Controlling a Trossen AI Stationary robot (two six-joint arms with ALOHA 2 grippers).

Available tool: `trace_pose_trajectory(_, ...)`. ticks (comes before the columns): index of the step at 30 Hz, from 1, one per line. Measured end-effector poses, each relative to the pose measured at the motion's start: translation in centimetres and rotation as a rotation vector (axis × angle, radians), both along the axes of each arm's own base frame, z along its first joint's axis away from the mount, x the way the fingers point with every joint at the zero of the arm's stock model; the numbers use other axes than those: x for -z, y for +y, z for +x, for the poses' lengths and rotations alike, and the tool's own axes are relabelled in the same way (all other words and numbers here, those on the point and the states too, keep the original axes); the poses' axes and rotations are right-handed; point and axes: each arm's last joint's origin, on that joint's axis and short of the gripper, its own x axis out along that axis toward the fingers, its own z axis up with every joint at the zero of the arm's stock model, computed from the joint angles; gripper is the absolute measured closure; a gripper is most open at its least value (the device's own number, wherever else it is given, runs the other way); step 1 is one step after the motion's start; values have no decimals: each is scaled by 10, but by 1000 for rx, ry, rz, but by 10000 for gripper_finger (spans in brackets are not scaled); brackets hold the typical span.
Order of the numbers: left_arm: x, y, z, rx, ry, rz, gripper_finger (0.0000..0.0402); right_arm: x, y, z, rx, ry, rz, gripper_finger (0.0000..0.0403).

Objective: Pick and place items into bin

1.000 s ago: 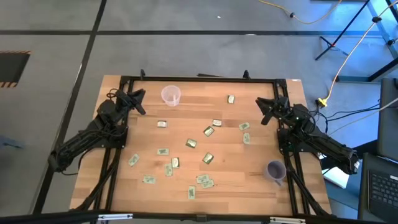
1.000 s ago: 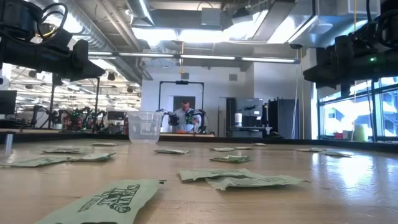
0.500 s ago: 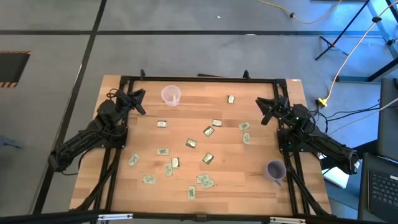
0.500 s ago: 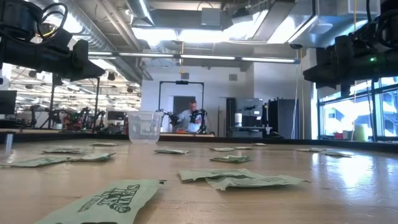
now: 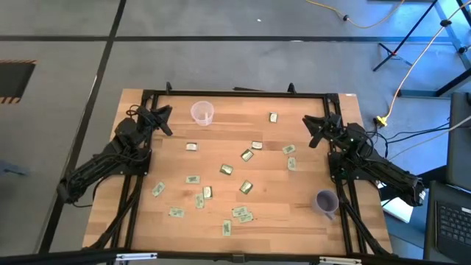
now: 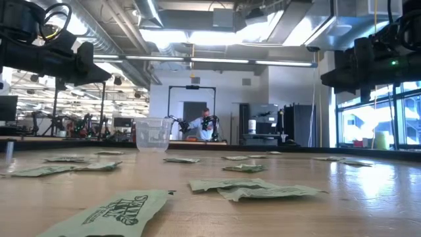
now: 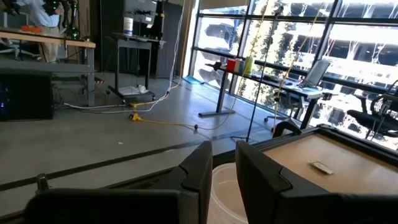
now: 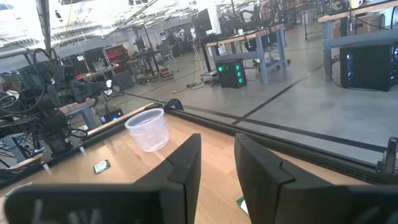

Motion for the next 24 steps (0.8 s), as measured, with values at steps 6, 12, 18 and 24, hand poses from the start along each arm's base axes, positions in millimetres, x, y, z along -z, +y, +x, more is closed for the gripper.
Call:
trace_pose_trajectory(6,0,0,0,0,0,0,333,0,0,0,0,0,0,301)
trace_pose_trajectory(12,0,0,0,0,0,0,336,0,0,0,5,3,-6,301)
trace_pose_trajectory(18,0,0,0,0,0,0,334,0,0,0,12,2,-11,301)
trace_pose_trajectory(24,0,0,0,0,0,0,336,0,-1,-1,32,24,-42,301)
